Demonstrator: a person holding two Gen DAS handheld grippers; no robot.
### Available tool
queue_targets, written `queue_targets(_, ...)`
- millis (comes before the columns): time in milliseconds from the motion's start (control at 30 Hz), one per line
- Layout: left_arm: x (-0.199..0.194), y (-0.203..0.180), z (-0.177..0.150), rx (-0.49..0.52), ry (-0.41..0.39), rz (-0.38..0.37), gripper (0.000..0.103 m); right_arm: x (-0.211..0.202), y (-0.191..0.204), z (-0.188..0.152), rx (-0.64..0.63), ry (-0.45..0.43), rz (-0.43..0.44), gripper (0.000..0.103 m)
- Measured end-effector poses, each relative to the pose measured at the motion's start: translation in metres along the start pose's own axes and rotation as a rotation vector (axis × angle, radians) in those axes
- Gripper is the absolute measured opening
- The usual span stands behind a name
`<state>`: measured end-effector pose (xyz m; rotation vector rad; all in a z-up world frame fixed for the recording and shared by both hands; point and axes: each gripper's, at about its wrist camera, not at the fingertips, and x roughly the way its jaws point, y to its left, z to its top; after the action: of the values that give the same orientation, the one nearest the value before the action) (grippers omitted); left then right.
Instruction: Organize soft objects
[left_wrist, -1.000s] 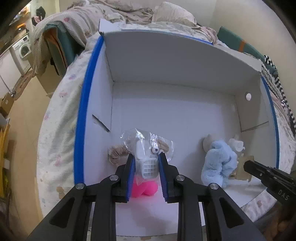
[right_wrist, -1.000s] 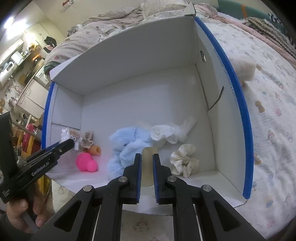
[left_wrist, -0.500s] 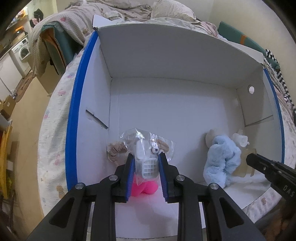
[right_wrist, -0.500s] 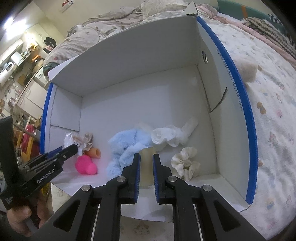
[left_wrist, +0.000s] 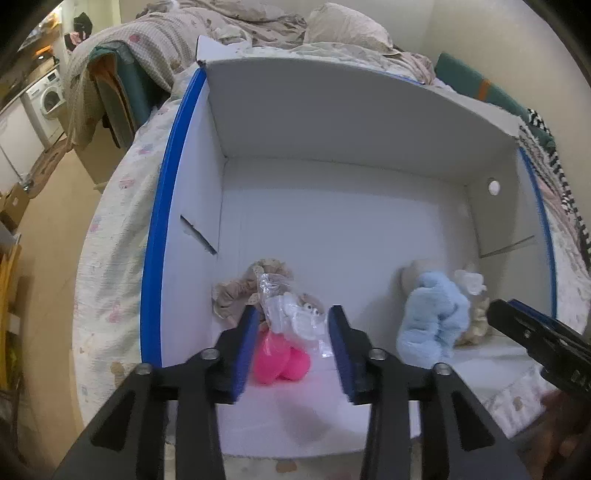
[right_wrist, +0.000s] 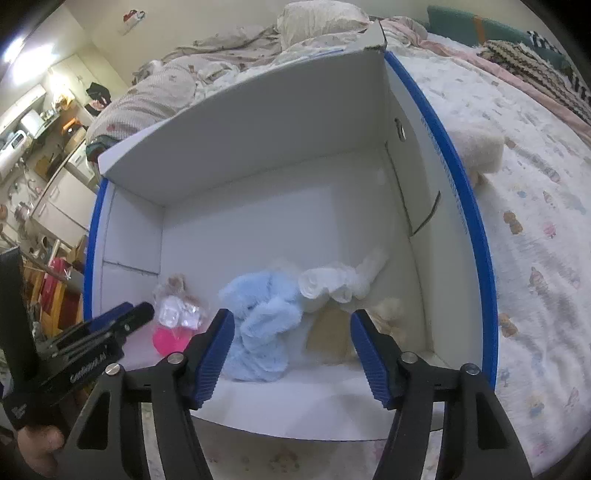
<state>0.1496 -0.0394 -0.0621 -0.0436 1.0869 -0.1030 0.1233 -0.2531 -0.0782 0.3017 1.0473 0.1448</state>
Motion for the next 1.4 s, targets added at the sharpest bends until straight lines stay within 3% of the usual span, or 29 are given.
queue_targets(33,-0.002,0.0,0.0,0.0,-0.002,-0.009,0.056,0.0,0.001,0.001,-0.003,-0.004,-0.006,0.074)
queue_targets(167,-0.018,0.0,-0.004,0.005,-0.055,0.012,0.06,-0.008,0.004,0.002,0.0,-0.05,-0.008,0.103)
queue_targets(333,-0.035,0.005,-0.007,0.016,-0.082,0.007,0.06,-0.016,0.004,0.0,0.011,-0.078,0.021,0.103)
queue_targets(600,-0.069,0.026,-0.018,-0.018,-0.145,0.074,0.06,-0.033,0.013,-0.01,-0.033,-0.12,0.017,0.103)
queue_targets(767,-0.086,0.039,-0.031,-0.048,-0.169,0.053,0.06,-0.046,0.019,-0.021,-0.059,-0.144,0.011,0.103)
queue_targets(867,-0.091,0.042,-0.04,-0.053,-0.172,0.092,0.062,-0.048,0.017,-0.028,-0.043,-0.128,0.033,0.103)
queue_targets(1000,-0.096,0.045,-0.052,-0.061,-0.175,0.11,0.078,-0.057,0.018,-0.036,-0.045,-0.14,0.023,0.103)
queue_targets(1100,-0.104,0.046,-0.06,-0.061,-0.202,0.125,0.083,-0.063,0.017,-0.045,-0.036,-0.151,0.027,0.103)
queue_targets(1233,-0.117,0.047,-0.068,-0.068,-0.246,0.122,0.1,-0.074,0.02,-0.06,-0.039,-0.188,0.036,0.103)
queue_targets(1400,-0.13,0.043,-0.077,-0.033,-0.312,0.159,0.101,-0.084,0.03,-0.069,-0.083,-0.274,-0.007,0.103)
